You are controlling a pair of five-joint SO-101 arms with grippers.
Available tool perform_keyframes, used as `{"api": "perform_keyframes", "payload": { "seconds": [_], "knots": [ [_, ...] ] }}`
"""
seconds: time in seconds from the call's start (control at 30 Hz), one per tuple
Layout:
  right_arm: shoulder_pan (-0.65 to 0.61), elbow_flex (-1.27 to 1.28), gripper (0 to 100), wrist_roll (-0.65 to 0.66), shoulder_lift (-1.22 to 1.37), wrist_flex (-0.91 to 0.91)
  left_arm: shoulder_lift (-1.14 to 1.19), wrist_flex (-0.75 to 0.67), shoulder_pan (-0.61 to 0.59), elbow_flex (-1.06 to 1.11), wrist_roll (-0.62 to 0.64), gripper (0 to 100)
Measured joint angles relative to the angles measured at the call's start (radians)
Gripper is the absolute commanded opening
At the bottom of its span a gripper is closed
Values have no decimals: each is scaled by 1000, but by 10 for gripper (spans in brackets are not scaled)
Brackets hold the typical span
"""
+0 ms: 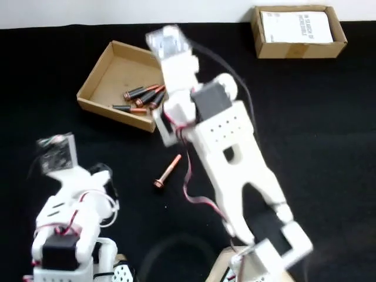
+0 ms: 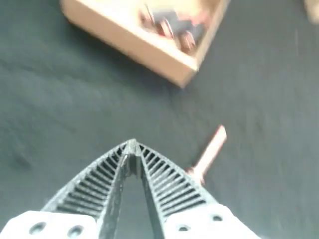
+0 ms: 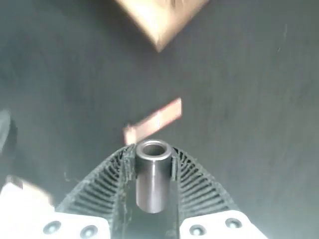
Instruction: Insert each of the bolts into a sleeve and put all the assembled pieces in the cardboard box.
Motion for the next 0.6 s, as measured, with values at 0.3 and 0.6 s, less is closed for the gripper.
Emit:
{"api": "perform_keyframes", "payload": {
  "seconds": [0.3,0.6],
  "knots": [
    [252,878,7,-9,-512,-377,572,15,195,-308,0,9],
    [617,1450,7,-12,-715,-879,1028,6,419,-468,110,9]
  ]
}}
